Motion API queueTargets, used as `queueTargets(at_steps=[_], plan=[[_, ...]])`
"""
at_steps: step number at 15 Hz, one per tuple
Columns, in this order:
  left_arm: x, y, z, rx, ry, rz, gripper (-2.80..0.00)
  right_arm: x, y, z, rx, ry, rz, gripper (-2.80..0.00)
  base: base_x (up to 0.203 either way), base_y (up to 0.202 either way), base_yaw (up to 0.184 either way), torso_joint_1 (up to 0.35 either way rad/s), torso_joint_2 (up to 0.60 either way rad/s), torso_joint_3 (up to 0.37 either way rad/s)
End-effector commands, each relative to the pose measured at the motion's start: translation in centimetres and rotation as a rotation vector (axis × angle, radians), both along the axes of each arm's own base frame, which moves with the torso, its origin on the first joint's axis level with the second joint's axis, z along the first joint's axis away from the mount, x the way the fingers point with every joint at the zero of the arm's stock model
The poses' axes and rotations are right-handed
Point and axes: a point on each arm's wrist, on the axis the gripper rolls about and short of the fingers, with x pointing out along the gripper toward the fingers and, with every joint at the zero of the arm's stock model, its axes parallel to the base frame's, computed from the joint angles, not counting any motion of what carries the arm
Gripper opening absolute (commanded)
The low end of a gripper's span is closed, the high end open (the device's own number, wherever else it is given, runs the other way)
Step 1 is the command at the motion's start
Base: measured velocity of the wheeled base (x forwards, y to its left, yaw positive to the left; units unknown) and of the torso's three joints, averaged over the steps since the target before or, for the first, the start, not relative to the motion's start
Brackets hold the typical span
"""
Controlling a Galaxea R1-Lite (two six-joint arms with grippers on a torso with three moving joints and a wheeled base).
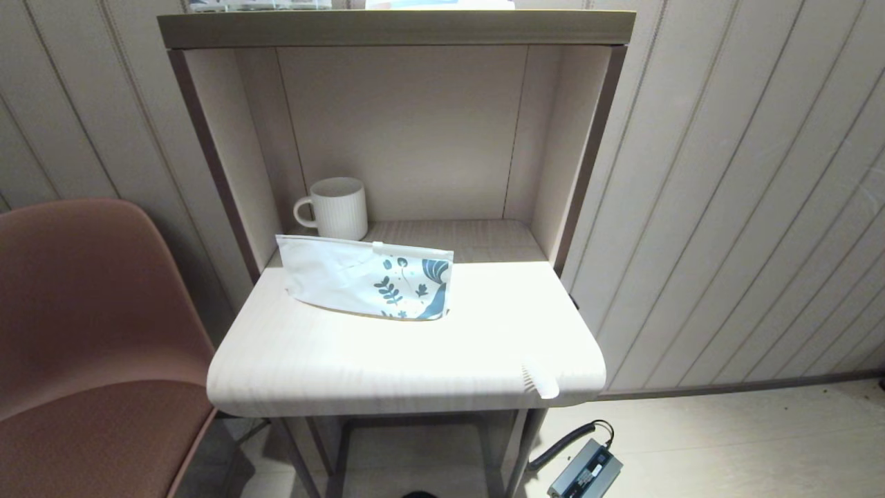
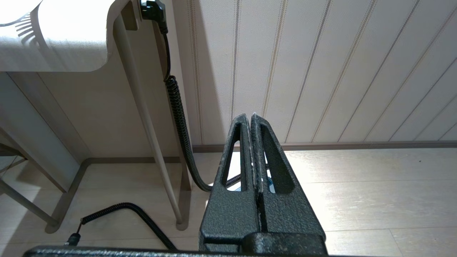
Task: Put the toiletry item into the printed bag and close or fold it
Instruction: Pick up the storage bag
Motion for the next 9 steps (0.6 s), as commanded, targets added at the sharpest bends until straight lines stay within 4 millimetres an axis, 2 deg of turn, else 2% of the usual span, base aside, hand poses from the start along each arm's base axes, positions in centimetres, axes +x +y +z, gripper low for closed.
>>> queueTargets(at_steps=[1, 5, 6, 9], plan=[[0.0, 0.0, 0.0, 0.000, 0.000, 0.000, -2.80, 0.0, 0.0, 0.0, -0.002, 0.000, 0.003, -2.80, 0.000, 0.000, 0.000, 0.000, 0.00, 0.000], [0.0, 0.0, 0.0, 0.000, 0.001, 0.000, -2.80, 0.0, 0.0, 0.1, -0.016, -0.001, 0.004, -2.80, 0.000, 0.000, 0.000, 0.000, 0.00, 0.000], [0.0, 0.0, 0.0, 0.000, 0.000, 0.000, -2.80, -0.3, 0.0, 1.0, -0.015, -0.031, 0.007, -2.80, 0.000, 0.000, 0.000, 0.000, 0.00, 0.000], [0.0, 0.0, 0.0, 0.002, 0.002, -0.001, -2.80, -3.5, 0.1, 7.0, -0.008, -0.157, 0.036, -2.80, 0.000, 0.000, 0.000, 0.000, 0.00, 0.000]])
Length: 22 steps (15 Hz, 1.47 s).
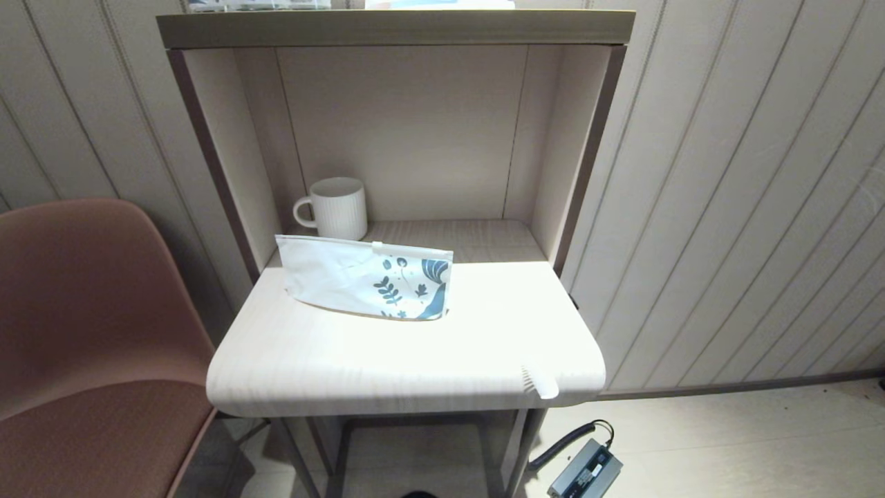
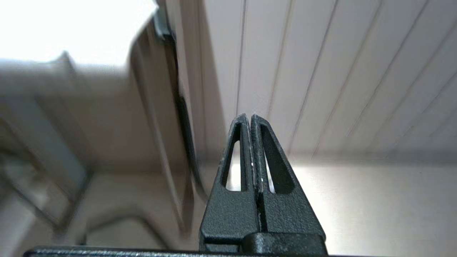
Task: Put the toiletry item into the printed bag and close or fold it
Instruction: Pick up the storage bag
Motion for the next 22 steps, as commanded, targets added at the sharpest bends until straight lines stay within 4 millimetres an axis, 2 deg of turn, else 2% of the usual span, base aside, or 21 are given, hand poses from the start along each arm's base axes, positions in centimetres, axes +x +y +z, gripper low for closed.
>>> queueTargets(at_steps=[1, 2, 5, 6, 8, 10, 13, 16, 18, 20, 21, 22], plan=[[0.0, 0.0, 0.0, 0.001, 0.003, -0.003, -2.80, -2.8, 0.1, 4.8, 0.000, -0.064, 0.026, -2.80, 0.000, 0.000, 0.000, 0.000, 0.00, 0.000], [0.0, 0.0, 0.0, 0.001, 0.003, -0.003, -2.80, -3.2, 0.1, 6.7, 0.001, -0.058, 0.038, -2.80, 0.000, 0.000, 0.000, 0.000, 0.00, 0.000], [0.0, 0.0, 0.0, 0.001, 0.003, -0.003, -2.80, -1.6, 0.1, 13.1, 0.003, -0.005, 0.060, -2.80, 0.000, 0.000, 0.000, 0.000, 0.00, 0.000], [0.0, 0.0, 0.0, 0.001, 0.003, -0.003, -2.80, -0.6, 0.1, 15.2, 0.003, 0.008, 0.067, -2.80, 0.000, 0.000, 0.000, 0.000, 0.00, 0.000], [0.0, 0.0, 0.0, 0.001, 0.003, -0.003, -2.80, 2.3, 0.2, 18.3, -0.001, 0.058, 0.100, -2.80, 0.000, 0.000, 0.000, 0.000, 0.00, 0.000], [0.0, 0.0, 0.0, 0.001, 0.003, -0.003, -2.80, 5.4, 0.6, 20.5, -0.003, 0.114, 0.281, -2.80, 0.000, 0.000, 0.000, 0.000, 0.00, 0.000], [0.0, 0.0, 0.0, 0.001, 0.003, -0.003, -2.80, 9.2, 1.6, 21.0, 0.021, 0.266, 0.631, -2.80, 0.000, 0.000, 0.000, 0.000, 0.00, 0.000], [0.0, 0.0, 0.0, 0.003, 0.003, -0.003, -2.80, 13.0, 3.8, 19.5, 0.031, 0.465, 0.855, -2.80, 0.000, 0.000, 0.000, 0.000, 0.00, 0.000], [0.0, 0.0, 0.0, 0.003, 0.003, -0.003, -2.80, 15.8, 5.3, 18.4, 0.013, 0.556, 0.858, -2.80, 0.000, 0.000, 0.000, 0.000, 0.00, 0.000], [0.0, 0.0, 0.0, 0.009, 0.006, -0.003, -2.80, 18.3, 6.9, 17.4, -0.020, 0.563, 0.810, -2.80, 0.000, 0.000, 0.000, 0.000, 0.00, 0.000], [0.0, 0.0, 0.0, 0.010, 0.004, -0.003, -2.80, 19.6, 7.8, 16.9, -0.041, 0.552, 0.770, 0.00, 0.000, 0.000, 0.000, 0.000, 0.00, 0.000], [0.0, 0.0, 0.0, 0.011, 0.005, -0.003, -2.80, 20.9, 8.9, 16.4, -0.060, 0.538, 0.737, 0.00, 0.000, 0.000, 0.000, 0.000, 0.00, 0.000]])
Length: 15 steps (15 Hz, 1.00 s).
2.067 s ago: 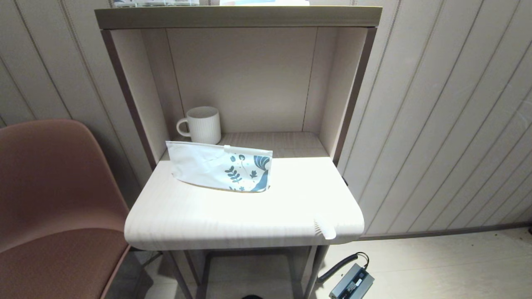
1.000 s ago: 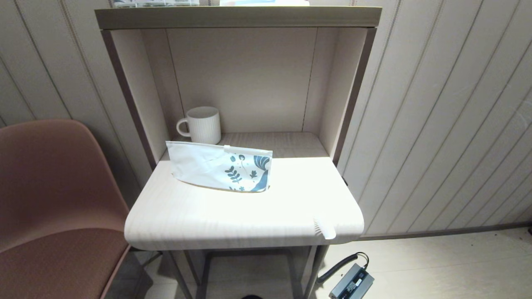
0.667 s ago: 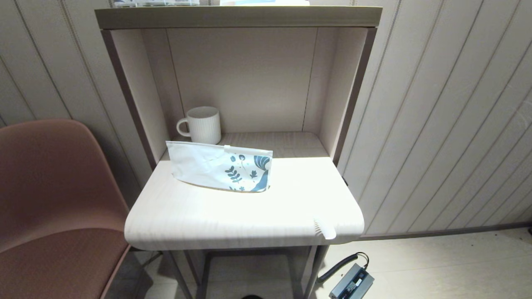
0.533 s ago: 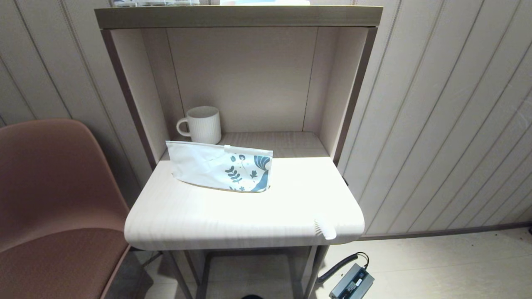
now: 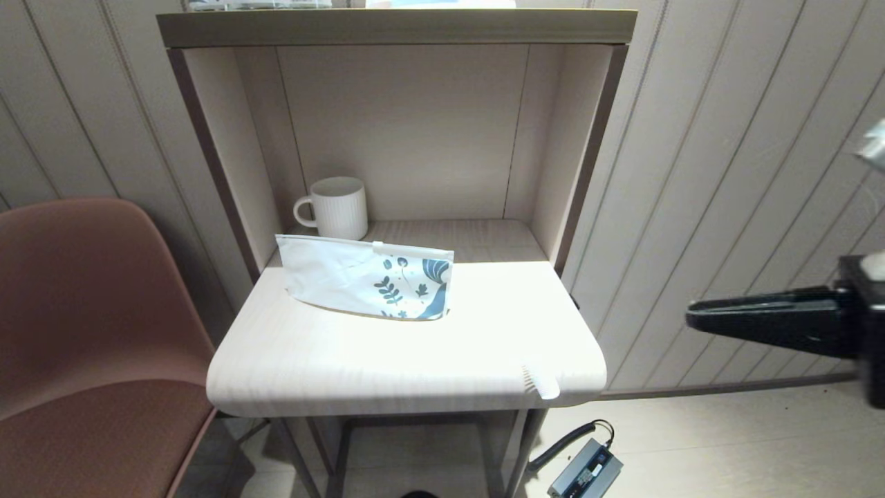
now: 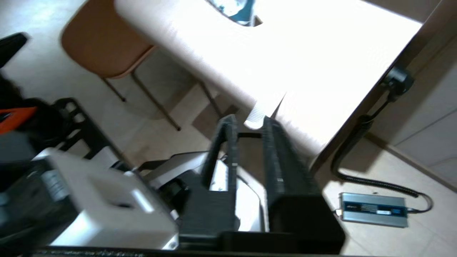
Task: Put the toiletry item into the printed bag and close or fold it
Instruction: Pick up the storage bag
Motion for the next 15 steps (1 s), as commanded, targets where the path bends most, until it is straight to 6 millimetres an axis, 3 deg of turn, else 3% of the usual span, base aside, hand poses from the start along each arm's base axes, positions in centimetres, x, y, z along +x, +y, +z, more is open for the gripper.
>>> queueTargets(at_steps=[1, 2, 8, 13, 14, 15], plan=[[0.0, 0.0, 0.0, 0.001, -0.002, 0.000, -2.80, 4.3, 3.2, -2.2, -0.057, 0.020, -0.038, 0.00, 0.000, 0.000, 0.000, 0.000, 0.00, 0.000], [0.0, 0.0, 0.0, 0.001, 0.000, 0.000, -2.80, 5.3, 4.2, -2.7, -0.058, 0.005, -0.039, -2.80, 0.000, 0.000, 0.000, 0.000, 0.00, 0.000], [0.0, 0.0, 0.0, 0.001, -0.002, 0.000, -2.80, 11.0, 9.1, -5.7, -0.053, -0.025, -0.006, -2.80, 0.000, 0.000, 0.000, 0.000, 0.00, 0.000], [0.0, 0.0, 0.0, 0.001, -0.002, 0.000, -2.80, 11.2, 10.2, -5.4, -0.043, -0.050, 0.016, -2.80, 0.000, 0.000, 0.000, 0.000, 0.00, 0.000], [0.0, 0.0, 0.0, 0.001, 0.000, 0.000, -2.80, 11.2, 10.5, -5.7, -0.049, -0.047, 0.025, 0.00, 0.000, 0.000, 0.000, 0.000, 0.00, 0.000], [0.0, 0.0, 0.0, 0.001, -0.002, 0.000, -2.80, 11.5, 10.8, -6.1, -0.052, -0.038, 0.034, 0.00, 0.000, 0.000, 0.000, 0.000, 0.00, 0.000]])
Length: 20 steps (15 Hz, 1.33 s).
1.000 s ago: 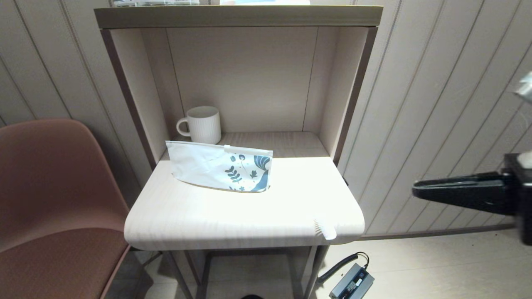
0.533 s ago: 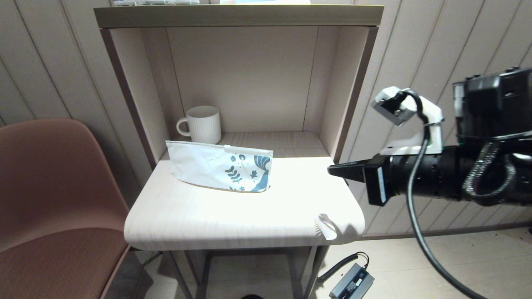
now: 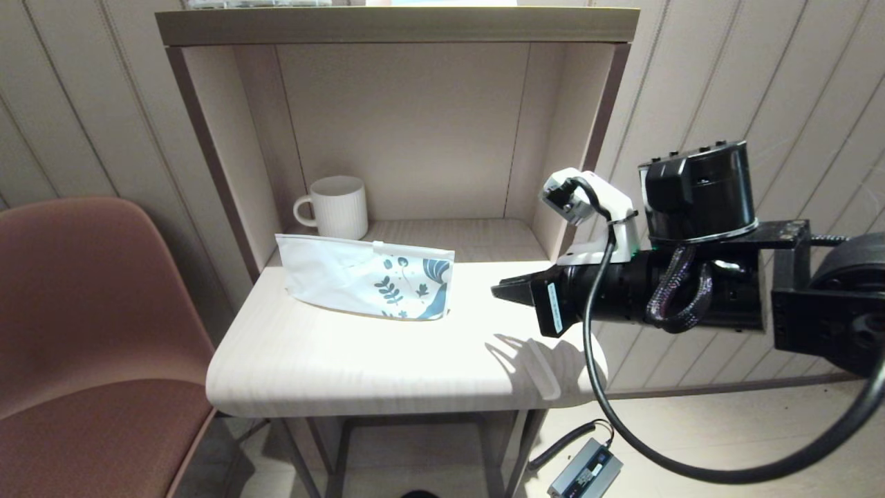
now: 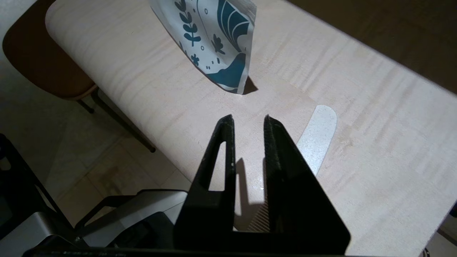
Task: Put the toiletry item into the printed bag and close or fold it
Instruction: Pick up the storage bag
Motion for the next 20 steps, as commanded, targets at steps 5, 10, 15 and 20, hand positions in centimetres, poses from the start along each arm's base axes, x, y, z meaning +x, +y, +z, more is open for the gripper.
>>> queueTargets(at_steps=[5, 10, 15, 20], plan=[[0.0, 0.0, 0.0, 0.000, 0.000, 0.000, -2.80, 2.6, 2.3, -1.5, 0.001, 0.041, 0.070, 0.00, 0.000, 0.000, 0.000, 0.000, 0.00, 0.000], [0.0, 0.0, 0.0, 0.000, 0.001, 0.000, -2.80, 4.8, 4.8, -1.7, 0.014, 0.030, 0.105, 0.00, 0.000, 0.000, 0.000, 0.000, 0.00, 0.000], [0.0, 0.0, 0.0, 0.000, 0.001, 0.000, -2.80, 7.0, 6.5, -2.8, 0.013, 0.031, 0.108, 0.00, 0.000, 0.000, 0.000, 0.000, 0.00, 0.000], [0.0, 0.0, 0.0, 0.000, 0.000, 0.000, -2.80, 7.6, 7.3, -2.3, 0.029, 0.008, 0.117, 0.00, 0.000, 0.000, 0.000, 0.000, 0.00, 0.000]])
